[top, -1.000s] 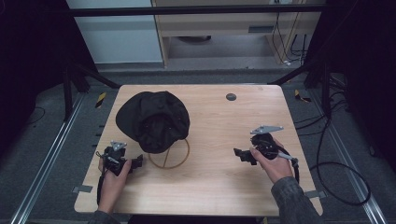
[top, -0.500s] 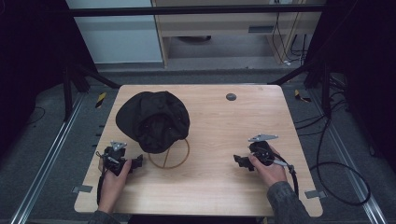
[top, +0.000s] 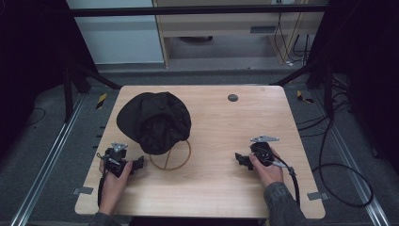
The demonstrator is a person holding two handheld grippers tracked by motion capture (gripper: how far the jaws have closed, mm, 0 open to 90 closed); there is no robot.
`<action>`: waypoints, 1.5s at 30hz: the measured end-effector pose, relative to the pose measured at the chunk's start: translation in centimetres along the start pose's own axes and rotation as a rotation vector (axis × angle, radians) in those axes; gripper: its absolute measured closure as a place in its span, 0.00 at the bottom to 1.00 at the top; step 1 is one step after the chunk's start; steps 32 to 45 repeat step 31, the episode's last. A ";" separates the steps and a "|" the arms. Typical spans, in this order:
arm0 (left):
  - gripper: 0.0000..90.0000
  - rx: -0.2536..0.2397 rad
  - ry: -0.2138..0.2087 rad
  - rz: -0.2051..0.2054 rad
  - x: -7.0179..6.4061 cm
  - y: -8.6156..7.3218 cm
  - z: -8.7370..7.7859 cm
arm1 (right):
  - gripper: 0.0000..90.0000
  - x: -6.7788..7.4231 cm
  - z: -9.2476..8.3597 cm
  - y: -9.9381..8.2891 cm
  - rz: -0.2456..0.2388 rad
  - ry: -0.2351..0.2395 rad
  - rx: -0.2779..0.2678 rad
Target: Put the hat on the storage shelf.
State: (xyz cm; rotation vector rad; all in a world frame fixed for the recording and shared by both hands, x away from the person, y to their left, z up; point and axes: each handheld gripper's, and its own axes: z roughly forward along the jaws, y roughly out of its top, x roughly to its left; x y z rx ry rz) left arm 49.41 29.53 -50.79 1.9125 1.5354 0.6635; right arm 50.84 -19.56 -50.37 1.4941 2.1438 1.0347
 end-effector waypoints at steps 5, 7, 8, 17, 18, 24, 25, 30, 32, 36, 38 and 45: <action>0.00 0.000 0.000 0.000 0.0 0.0 0.0 | 0.15 0.1 0.4 0.0 0.001 -0.020 -0.023; 0.00 0.000 0.000 0.000 0.0 0.0 0.0 | 0.15 0.1 0.5 0.0 -0.011 -0.034 -0.033; 0.00 0.000 0.000 0.000 0.0 0.0 0.0 | 0.15 0.1 0.5 -0.1 -0.014 -0.041 -0.036; 0.00 0.001 0.008 -0.006 0.1 0.1 0.1 | 0.11 0.5 1.0 -0.1 -0.038 -0.083 -0.044; 0.00 0.001 0.014 -0.010 0.1 0.1 0.1 | 0.11 0.6 1.1 -0.1 -0.042 -0.093 -0.041; 0.00 0.000 0.039 -0.042 0.6 0.3 0.3 | 0.09 1.1 1.3 0.0 -0.076 -0.119 -0.020; 0.00 -0.004 0.044 -0.048 0.7 0.4 0.4 | 0.09 1.1 1.3 -0.1 -0.075 -0.121 -0.020; 0.00 0.000 0.054 -0.058 1.2 0.4 0.4 | 0.08 0.8 0.6 -0.6 -0.079 -0.107 -0.017; 0.00 0.000 0.054 -0.058 1.2 0.4 0.4 | 0.08 0.6 0.5 -0.7 -0.086 -0.109 -0.017; 0.00 0.000 0.054 -0.058 1.2 0.4 0.4 | 0.08 0.6 0.5 -0.7 -0.086 -0.109 -0.017; 0.00 0.000 0.054 -0.058 1.2 0.4 0.4 | 0.08 0.6 0.5 -0.7 -0.086 -0.109 -0.017; 0.00 0.000 0.054 -0.058 1.2 0.4 0.4 | 0.08 0.6 0.5 -0.7 -0.086 -0.109 -0.017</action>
